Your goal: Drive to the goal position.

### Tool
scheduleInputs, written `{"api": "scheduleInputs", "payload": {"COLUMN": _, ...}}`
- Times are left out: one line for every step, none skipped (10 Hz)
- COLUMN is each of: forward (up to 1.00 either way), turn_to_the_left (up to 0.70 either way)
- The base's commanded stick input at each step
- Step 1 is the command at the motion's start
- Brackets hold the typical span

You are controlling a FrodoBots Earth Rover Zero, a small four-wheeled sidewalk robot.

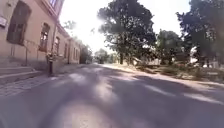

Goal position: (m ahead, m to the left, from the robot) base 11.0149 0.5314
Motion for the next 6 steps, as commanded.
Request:
{"api": "scheduleInputs", "payload": {"forward": 0.7, "turn_to_the_left": 0.14}}
{"api": "scheduleInputs", "payload": {"forward": 0.7, "turn_to_the_left": 0.14}}
{"api": "scheduleInputs", "payload": {"forward": 0.7, "turn_to_the_left": 0.14}}
{"api": "scheduleInputs", "payload": {"forward": 0.7, "turn_to_the_left": 0.14}}
{"api": "scheduleInputs", "payload": {"forward": 0.7, "turn_to_the_left": 0.14}}
{"api": "scheduleInputs", "payload": {"forward": 0.7, "turn_to_the_left": 0.14}}
